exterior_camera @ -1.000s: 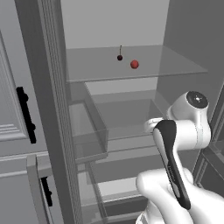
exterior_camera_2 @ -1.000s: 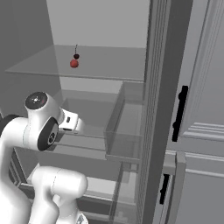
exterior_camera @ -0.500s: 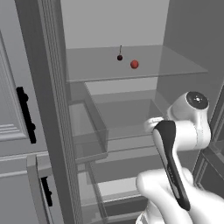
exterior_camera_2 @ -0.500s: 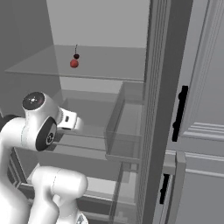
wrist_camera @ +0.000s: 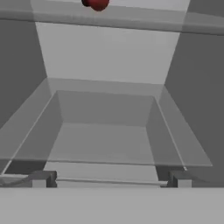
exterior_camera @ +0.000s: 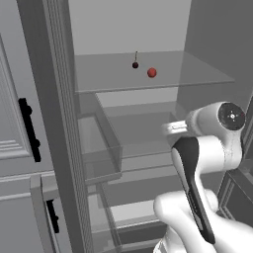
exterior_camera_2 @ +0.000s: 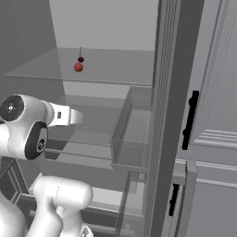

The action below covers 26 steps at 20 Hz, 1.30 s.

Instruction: Take the strawberry from the fridge and place it on top of the pancake, located on the dining counter.

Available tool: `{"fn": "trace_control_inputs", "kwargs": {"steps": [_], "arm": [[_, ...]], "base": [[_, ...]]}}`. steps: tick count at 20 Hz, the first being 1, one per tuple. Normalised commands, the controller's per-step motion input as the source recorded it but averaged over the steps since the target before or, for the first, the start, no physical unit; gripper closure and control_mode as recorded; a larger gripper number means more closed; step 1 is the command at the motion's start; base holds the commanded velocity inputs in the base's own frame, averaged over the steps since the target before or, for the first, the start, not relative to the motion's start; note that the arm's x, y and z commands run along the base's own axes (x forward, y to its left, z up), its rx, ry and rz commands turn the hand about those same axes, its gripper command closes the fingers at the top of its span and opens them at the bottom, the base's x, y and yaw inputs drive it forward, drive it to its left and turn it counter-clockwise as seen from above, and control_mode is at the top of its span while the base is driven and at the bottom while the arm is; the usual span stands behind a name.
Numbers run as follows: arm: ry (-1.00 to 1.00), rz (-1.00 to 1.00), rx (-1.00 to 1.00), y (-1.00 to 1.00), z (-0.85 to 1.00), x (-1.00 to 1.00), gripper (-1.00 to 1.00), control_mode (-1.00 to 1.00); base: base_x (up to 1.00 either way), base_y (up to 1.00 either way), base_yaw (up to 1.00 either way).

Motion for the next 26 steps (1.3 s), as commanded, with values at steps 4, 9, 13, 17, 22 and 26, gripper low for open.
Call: {"fn": "trace_control_inputs", "kwargs": {"steps": [4, 9, 13, 17, 22, 26], "arm": [[-0.22, 0.0, 0.0, 0.06, 0.77, -0.09, -1.0, -1.0], [-0.14, 0.0, 0.11, 0.1, 0.9, 0.0, -1.0, -1.0], [-0.09, -0.01, -0.01, 0.25, 1.0, 0.0, -1.0, -1.0], [0.16, -0.04, 0.06, 0.06, 0.57, 0.12, -1.0, -1.0], [0.0, -0.01, 0.02, 0.0, 0.0, 0.86, -1.0, -1.0], [0.0, 0.0, 0.0, -0.06, -0.04, 0.61, -1.0, -1.0]], "base": [[0.0, 0.0, 0.0], [0.0, 0.0, 0.0], [0.0, 0.0, 0.0], [0.0, 0.0, 0.0], [0.0, 0.0, 0.0], [0.0, 0.0, 0.0]]}}
